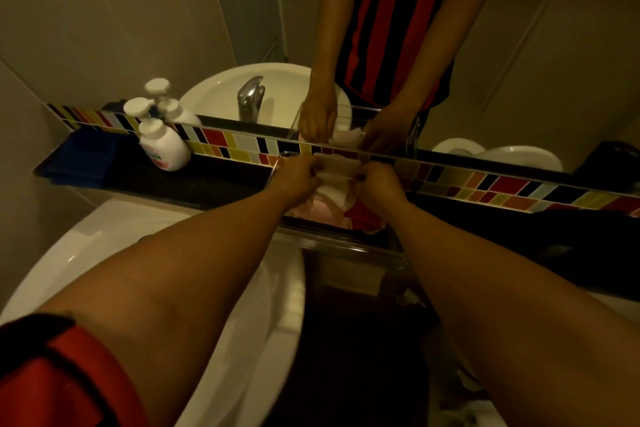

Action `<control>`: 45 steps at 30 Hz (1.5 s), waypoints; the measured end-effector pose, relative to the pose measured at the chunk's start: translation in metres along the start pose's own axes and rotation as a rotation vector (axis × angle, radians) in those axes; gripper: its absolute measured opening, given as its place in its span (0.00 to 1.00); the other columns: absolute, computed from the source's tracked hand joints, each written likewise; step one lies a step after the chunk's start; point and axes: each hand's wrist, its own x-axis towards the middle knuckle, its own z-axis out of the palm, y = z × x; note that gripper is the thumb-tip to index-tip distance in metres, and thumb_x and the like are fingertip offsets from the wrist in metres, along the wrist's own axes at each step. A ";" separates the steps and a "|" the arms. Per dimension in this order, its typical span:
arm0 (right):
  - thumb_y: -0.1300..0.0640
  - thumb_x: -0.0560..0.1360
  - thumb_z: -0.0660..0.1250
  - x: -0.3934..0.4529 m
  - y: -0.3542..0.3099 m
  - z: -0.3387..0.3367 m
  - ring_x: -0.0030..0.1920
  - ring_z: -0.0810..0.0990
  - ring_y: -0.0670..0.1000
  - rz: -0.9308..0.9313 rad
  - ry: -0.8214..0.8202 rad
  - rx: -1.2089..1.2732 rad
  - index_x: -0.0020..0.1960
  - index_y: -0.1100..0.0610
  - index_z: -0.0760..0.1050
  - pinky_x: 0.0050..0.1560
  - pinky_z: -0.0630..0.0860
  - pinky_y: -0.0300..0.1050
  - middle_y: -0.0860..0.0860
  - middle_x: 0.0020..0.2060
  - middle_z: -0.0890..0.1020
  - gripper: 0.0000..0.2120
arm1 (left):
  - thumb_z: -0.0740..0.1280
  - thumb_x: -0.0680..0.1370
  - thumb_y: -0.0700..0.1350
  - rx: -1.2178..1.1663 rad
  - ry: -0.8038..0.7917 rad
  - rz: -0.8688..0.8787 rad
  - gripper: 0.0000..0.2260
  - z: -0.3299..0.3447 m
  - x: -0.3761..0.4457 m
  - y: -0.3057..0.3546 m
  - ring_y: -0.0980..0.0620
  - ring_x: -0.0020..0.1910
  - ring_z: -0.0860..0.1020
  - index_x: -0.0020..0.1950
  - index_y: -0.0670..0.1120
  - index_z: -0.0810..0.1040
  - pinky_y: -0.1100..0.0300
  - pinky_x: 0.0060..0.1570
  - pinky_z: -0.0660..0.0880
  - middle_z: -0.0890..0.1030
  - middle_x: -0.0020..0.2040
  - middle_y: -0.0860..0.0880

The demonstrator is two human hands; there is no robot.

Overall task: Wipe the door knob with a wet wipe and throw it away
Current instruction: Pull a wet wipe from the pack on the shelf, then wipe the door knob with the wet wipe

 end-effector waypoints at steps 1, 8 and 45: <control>0.64 0.76 0.66 0.002 -0.003 -0.003 0.53 0.81 0.59 -0.001 0.020 0.045 0.55 0.63 0.81 0.54 0.79 0.54 0.60 0.53 0.83 0.10 | 0.67 0.78 0.41 -0.004 0.000 -0.009 0.15 -0.005 0.001 0.000 0.48 0.51 0.80 0.65 0.45 0.77 0.60 0.45 0.74 0.80 0.56 0.44; 0.63 0.76 0.68 -0.003 -0.059 -0.034 0.34 0.79 0.52 0.015 -0.003 0.281 0.40 0.57 0.78 0.30 0.76 0.45 0.56 0.36 0.81 0.07 | 0.71 0.73 0.42 -0.122 0.067 -0.084 0.08 -0.064 -0.012 0.004 0.44 0.44 0.82 0.47 0.39 0.80 0.48 0.49 0.81 0.82 0.46 0.41; 0.73 0.74 0.66 -0.406 -0.434 0.160 0.44 0.84 0.55 -0.487 -0.845 0.572 0.52 0.68 0.79 0.38 0.83 0.38 0.62 0.48 0.82 0.08 | 0.79 0.65 0.48 -0.508 0.773 -0.633 0.20 -0.270 -0.619 -0.140 0.50 0.45 0.79 0.53 0.43 0.81 0.61 0.38 0.75 0.83 0.51 0.44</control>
